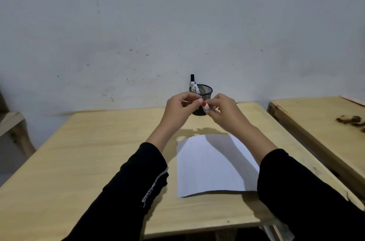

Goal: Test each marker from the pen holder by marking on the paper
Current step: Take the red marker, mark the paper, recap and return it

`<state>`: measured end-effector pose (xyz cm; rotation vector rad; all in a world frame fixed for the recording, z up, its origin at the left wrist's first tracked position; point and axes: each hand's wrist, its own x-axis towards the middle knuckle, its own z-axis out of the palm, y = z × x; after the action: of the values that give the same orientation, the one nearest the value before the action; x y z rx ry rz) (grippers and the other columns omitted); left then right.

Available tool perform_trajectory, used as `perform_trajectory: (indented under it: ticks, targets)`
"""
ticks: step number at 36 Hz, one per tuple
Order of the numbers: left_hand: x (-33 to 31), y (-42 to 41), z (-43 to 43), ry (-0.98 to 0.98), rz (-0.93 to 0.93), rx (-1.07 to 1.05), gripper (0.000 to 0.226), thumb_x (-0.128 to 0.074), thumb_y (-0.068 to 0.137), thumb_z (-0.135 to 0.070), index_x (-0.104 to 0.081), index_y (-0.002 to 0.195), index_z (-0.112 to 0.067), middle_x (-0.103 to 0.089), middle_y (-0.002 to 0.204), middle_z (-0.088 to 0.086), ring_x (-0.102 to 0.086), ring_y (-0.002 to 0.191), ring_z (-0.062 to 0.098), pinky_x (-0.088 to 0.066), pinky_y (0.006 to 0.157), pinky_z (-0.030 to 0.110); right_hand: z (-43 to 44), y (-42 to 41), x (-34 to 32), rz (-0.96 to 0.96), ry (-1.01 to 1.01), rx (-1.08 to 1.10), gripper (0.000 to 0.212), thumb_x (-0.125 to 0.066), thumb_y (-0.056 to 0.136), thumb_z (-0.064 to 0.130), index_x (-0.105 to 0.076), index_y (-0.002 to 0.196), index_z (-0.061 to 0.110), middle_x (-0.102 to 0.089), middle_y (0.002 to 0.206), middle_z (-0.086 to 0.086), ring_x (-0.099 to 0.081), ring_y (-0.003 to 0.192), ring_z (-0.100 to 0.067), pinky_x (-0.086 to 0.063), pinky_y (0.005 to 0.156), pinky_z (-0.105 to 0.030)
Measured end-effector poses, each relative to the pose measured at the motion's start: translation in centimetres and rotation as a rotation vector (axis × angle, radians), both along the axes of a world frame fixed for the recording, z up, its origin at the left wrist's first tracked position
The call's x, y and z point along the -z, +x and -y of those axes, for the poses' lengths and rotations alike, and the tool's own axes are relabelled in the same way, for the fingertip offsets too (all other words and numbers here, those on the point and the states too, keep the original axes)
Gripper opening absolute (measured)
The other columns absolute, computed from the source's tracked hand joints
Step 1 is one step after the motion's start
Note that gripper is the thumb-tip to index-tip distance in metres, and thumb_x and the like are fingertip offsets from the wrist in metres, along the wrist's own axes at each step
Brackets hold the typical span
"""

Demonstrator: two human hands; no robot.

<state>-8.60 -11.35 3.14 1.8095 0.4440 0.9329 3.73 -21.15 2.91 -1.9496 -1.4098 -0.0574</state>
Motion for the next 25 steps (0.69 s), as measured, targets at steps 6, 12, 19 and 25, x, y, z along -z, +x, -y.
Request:
perform_trajectory:
  ticks: [6, 12, 19, 25]
  targets:
    - [0.7, -1.4, -0.1, -0.027, 0.008, -0.058, 0.015, -0.067, 0.084, -0.009, -0.067, 0.078, -0.023, -0.068, 0.073, -0.001, -0.064, 0.070, 0.010, -0.050, 0.077, 0.026, 0.8, -1.0, -0.1, -0.039, -0.006, -0.061, 0.019, -0.064, 0.084, 0.017, -0.071, 0.102, 0.018, -0.058, 0.095, -0.006, -0.056, 0.087, -0.020, -0.043, 0.077, -0.032]
    - [1.4, -2.9, -0.3, -0.162, 0.128, -0.077, 0.009, -0.066, 0.084, -0.005, -0.069, 0.084, -0.014, -0.069, 0.074, -0.002, -0.066, 0.066, 0.001, -0.052, 0.075, 0.016, 2.1, -0.5, 0.0, -0.307, 0.038, -0.160, 0.009, -0.071, 0.080, 0.020, -0.072, 0.088, 0.026, -0.071, 0.093, -0.007, -0.053, 0.070, -0.013, -0.042, 0.067, -0.023]
    - [2.5, -3.8, -0.6, -0.354, 0.225, -0.039, 0.007, -0.064, 0.086, -0.004, -0.068, 0.088, -0.008, -0.067, 0.082, 0.006, -0.067, 0.067, 0.005, -0.054, 0.076, 0.016, 2.7, -0.3, 0.9, -0.803, 0.234, -0.175, 0.013, -0.076, 0.072, 0.002, -0.070, 0.083, 0.008, -0.069, 0.066, 0.000, -0.063, 0.060, -0.008, -0.049, 0.059, -0.014]
    - [3.0, -3.9, -0.4, -0.427, 0.255, -0.007, 0.006, -0.063, 0.086, -0.004, -0.068, 0.089, -0.007, -0.069, 0.081, 0.006, -0.067, 0.069, 0.007, -0.054, 0.076, 0.016, 2.4, -1.2, 1.8, -1.189, 0.379, -0.177, 0.013, -0.069, 0.076, -0.001, -0.067, 0.075, 0.012, -0.066, 0.059, 0.006, -0.063, 0.059, -0.006, -0.050, 0.058, -0.010]
